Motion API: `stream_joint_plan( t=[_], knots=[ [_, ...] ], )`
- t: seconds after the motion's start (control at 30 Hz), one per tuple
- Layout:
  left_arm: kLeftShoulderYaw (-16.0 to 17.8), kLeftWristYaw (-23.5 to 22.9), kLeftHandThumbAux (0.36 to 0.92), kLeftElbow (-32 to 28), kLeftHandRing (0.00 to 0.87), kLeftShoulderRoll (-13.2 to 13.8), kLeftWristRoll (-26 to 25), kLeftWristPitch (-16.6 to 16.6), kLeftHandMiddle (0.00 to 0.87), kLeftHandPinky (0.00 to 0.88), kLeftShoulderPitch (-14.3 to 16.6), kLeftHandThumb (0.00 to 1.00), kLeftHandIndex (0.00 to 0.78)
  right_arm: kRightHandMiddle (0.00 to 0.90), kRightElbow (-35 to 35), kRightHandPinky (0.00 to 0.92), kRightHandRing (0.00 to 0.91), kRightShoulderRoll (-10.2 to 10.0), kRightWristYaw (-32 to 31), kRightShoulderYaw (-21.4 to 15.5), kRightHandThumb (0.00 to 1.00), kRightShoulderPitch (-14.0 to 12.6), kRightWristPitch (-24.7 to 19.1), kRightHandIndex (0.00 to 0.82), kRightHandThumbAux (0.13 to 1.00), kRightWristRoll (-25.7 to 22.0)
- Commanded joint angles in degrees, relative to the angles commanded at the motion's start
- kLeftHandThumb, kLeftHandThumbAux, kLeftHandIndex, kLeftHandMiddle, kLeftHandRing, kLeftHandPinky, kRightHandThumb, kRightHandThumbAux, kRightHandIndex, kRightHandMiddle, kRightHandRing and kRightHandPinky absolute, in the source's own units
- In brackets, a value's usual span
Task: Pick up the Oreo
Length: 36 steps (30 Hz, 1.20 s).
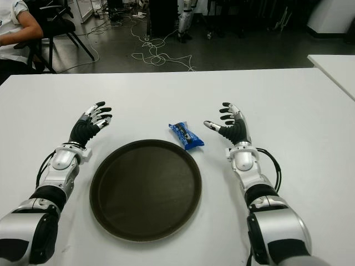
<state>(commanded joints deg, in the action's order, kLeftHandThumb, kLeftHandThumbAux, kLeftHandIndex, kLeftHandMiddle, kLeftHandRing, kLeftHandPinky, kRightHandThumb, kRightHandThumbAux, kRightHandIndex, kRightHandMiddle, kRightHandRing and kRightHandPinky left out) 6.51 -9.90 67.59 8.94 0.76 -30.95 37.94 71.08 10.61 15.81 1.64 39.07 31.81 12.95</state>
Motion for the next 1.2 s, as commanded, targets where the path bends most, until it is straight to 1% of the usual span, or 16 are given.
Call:
stream_joint_plan(
  t=[0.17,0.5,0.6,0.7,0.83,0.97,1.07,1.2],
  knots=[
    [0.15,-0.36,0.666,0.04,0.207,-0.02,-0.26,0.15,0.209,0.234,0.03,0.078,0.123,0.305,0.05,0.332,0.321,-0.09,0.03,-0.11,0.037,0.07,-0.41,0.203,0.679,-0.11],
    [0.22,-0.79,0.652,0.21,0.2,-0.04,-0.3,-0.38,0.205,0.227,0.05,0.076,0.119,0.305,0.1,0.347,0.321,-0.01,-0.28,-0.2,0.049,0.09,0.01,0.197,0.657,-0.23],
    [0.21,-0.75,0.646,0.23,0.198,-0.05,-0.27,-0.31,0.202,0.226,0.06,0.073,0.12,0.302,0.16,0.335,0.317,0.07,-0.49,-0.19,0.051,0.1,0.05,0.198,0.653,-0.22],
    [0.21,-0.83,0.641,0.22,0.201,-0.05,-0.3,-0.19,0.204,0.23,0.09,0.073,0.122,0.299,0.18,0.328,0.314,0.16,-0.61,-0.12,0.044,0.17,0.01,0.198,0.659,-0.12],
    [0.29,-0.91,0.647,0.08,0.209,-0.07,-0.41,-0.13,0.211,0.232,0.0,0.089,0.124,0.286,-0.09,0.315,0.301,0.48,-0.16,0.37,0.017,0.42,0.1,0.19,0.672,0.54],
    [0.25,-1.01,0.655,-0.09,0.208,0.01,-0.4,0.2,0.209,0.229,-0.11,0.095,0.118,0.262,-0.64,0.299,0.278,1.19,1.54,2.0,0.003,0.79,0.25,0.172,0.669,2.64],
    [0.26,-1.02,0.67,-0.12,0.207,0.03,-0.41,0.37,0.209,0.23,-0.14,0.101,0.117,0.236,-1.49,0.279,0.259,1.83,4.01,3.87,0.001,1.32,0.3,0.158,0.67,5.33],
    [0.4,-1.07,0.674,-0.17,0.21,0.0,-0.55,0.39,0.212,0.234,-0.2,0.105,0.12,0.218,-3.57,0.253,0.242,2.47,6.88,5.84,0.0,1.46,0.38,0.155,0.679,8.18]
  ],
)
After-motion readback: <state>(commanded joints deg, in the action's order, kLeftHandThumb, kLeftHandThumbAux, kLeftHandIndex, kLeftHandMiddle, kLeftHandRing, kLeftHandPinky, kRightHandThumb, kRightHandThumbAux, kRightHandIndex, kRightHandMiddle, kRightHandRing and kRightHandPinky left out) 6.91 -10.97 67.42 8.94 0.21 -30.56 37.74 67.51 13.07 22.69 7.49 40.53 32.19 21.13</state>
